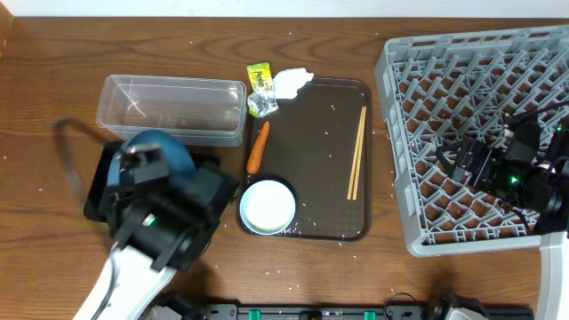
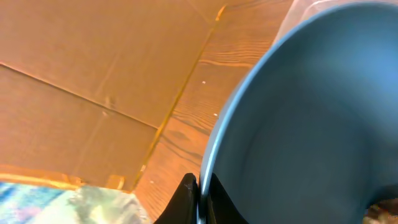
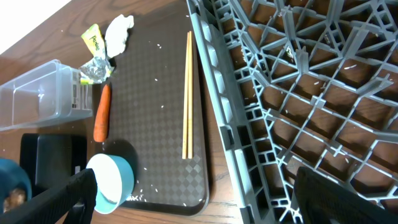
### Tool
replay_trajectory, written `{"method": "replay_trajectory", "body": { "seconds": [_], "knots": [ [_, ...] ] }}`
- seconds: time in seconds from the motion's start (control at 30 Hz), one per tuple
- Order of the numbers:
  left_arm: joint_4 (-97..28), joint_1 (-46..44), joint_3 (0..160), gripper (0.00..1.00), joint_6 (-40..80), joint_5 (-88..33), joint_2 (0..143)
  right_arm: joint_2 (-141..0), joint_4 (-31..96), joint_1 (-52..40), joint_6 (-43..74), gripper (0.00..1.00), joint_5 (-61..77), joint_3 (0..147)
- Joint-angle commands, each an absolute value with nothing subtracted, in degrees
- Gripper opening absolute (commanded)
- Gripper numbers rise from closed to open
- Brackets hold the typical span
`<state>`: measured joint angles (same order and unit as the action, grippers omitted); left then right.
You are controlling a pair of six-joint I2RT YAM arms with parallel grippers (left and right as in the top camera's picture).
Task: Sort waste into correct bins and load items into the dishwasher rack
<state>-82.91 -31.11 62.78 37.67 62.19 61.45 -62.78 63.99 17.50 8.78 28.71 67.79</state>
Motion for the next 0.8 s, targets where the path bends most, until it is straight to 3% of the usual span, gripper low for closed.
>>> {"method": "replay_trajectory", "body": {
  "seconds": [0.0, 0.33, 0.77],
  "knots": [
    [-83.96, -30.87, 63.99, 0.06, 42.7, 69.08, 67.57, -62.89, 64.07, 16.8, 9.39, 0.95, 28.91, 67.7],
    [-87.15, -30.87, 64.01, 0.06, 40.64, 73.63, 82.26, -62.89, 64.12, 16.8, 9.37, 0.95, 28.93, 67.7],
    [-88.38, -30.87, 64.1, 0.06, 41.01, 76.51, 79.4, -62.89, 63.88, 16.8, 9.39, 0.95, 28.93, 67.7]
  ]
}}
